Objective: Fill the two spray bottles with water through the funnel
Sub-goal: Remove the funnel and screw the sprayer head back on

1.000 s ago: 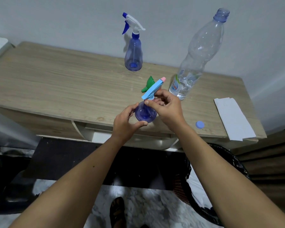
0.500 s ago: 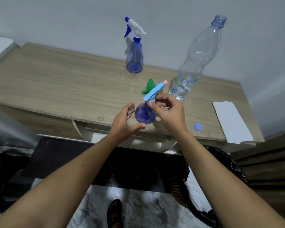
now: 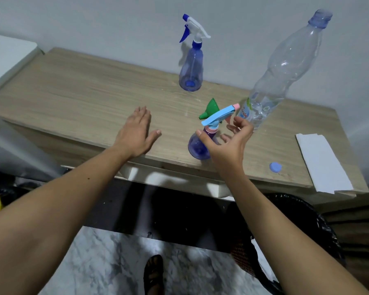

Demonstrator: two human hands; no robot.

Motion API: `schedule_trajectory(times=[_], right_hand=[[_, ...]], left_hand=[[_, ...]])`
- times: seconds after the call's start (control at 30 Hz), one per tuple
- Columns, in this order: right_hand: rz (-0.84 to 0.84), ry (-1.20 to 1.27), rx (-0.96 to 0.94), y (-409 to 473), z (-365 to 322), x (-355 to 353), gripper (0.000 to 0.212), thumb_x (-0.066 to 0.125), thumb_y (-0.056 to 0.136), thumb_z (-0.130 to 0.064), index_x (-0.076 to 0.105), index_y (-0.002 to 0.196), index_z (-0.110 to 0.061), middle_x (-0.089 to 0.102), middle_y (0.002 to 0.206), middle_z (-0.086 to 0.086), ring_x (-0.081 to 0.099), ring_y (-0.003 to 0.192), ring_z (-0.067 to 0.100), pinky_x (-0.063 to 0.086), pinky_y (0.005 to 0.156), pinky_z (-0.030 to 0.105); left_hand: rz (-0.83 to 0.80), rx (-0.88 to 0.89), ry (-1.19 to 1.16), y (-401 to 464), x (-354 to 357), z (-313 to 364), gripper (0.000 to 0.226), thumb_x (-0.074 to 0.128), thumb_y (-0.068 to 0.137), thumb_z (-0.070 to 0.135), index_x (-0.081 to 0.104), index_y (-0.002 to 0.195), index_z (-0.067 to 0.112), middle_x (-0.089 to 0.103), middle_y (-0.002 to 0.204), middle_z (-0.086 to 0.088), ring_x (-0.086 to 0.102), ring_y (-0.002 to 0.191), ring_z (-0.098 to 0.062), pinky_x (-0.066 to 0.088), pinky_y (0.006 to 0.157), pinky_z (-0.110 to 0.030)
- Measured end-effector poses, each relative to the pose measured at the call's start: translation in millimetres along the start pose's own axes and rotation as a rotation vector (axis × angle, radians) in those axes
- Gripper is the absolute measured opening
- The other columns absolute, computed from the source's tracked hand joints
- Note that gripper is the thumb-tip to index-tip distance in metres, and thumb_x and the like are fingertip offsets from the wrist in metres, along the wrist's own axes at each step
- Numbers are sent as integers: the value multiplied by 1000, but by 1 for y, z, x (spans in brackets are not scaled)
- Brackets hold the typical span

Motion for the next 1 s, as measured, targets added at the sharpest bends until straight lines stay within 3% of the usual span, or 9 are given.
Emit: schedule_trajectory(times=[0.1, 0.23, 0.33, 0.5, 0.7, 0.77, 0.83, 0.9, 1.0], right_hand=[[-31, 73, 19, 0, 1, 11, 98, 98, 69, -28, 34, 142, -21, 40, 146, -1, 54, 133, 17, 54, 107, 35], [-51, 157, 55, 4, 2, 19, 78, 93, 77, -24, 41, 135, -23, 49, 140, -2, 72, 111, 21, 59, 102, 45], [-58, 176, 80, 6, 4, 22, 66, 87, 82, -19, 45, 133, -23, 54, 139, 1, 74, 103, 23, 60, 101, 48], [-74, 180, 66, 7, 2, 23, 54, 79, 90, -13, 49, 135, -21, 59, 133, -1, 61, 73, 4, 57, 86, 31], [-148, 146, 34, 12, -2, 28, 44, 74, 97, -20, 58, 138, -19, 65, 132, 3, 46, 58, 4, 48, 69, 19], [-170, 104, 45, 14, 0, 32, 42, 73, 100, -25, 60, 139, -19, 65, 125, -4, 43, 57, 5, 46, 65, 17], [-188, 66, 76, 15, 4, 36, 42, 70, 101, -30, 61, 140, -16, 64, 114, -12, 48, 62, 10, 48, 67, 20], [-217, 46, 112, 13, 8, 42, 44, 68, 101, -38, 62, 138, -15, 67, 99, -14, 57, 72, 14, 53, 77, 32], [-303, 37, 182, 9, 14, 54, 55, 65, 91, -57, 69, 125, -15, 70, 82, -13, 64, 72, 9, 56, 85, 45]], left_hand=[[-93, -17, 40, 0, 15, -7, 86, 39, 108, 58, 14, 166, -1, 8, 176, -21, 4, 164, -32, 2, 133, -41], [-117, -30, 96, 0, 25, -13, 94, 18, 103, 71, 8, 168, 3, 3, 177, -15, -3, 165, -26, -4, 133, -40], [-112, -35, 107, 0, 27, -15, 100, 8, 96, 73, 8, 168, 4, 3, 177, -13, -3, 165, -25, -4, 133, -39], [-111, -41, 137, 0, 27, -14, 97, 6, 97, 71, 5, 168, 5, 1, 178, -12, -4, 165, -23, -6, 133, -39], [-109, -48, 152, 0, 28, -13, 94, 11, 99, 68, 6, 168, 5, 3, 178, -12, -4, 165, -23, -5, 133, -38], [-106, -47, 159, 0, 28, -14, 88, 17, 105, 65, 6, 168, 5, 3, 178, -12, -4, 165, -23, -5, 133, -39], [-104, -48, 166, 0, 29, -14, 84, 21, 108, 62, 6, 168, 5, 3, 178, -12, -4, 165, -23, -5, 133, -38], [-95, -45, 167, 0, 29, -14, 84, 23, 108, 62, 7, 168, 5, 3, 178, -12, -3, 165, -22, -5, 133, -38], [-91, -50, 159, 0, 29, -14, 85, 24, 108, 62, 7, 168, 5, 4, 178, -12, -3, 165, -22, -5, 133, -37]])
Point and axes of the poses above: each hand's wrist, its own y-axis towards the middle knuckle, its own x-axis out of the palm, z = x × y, the point moved 9 cm from there along y, towards the middle knuckle
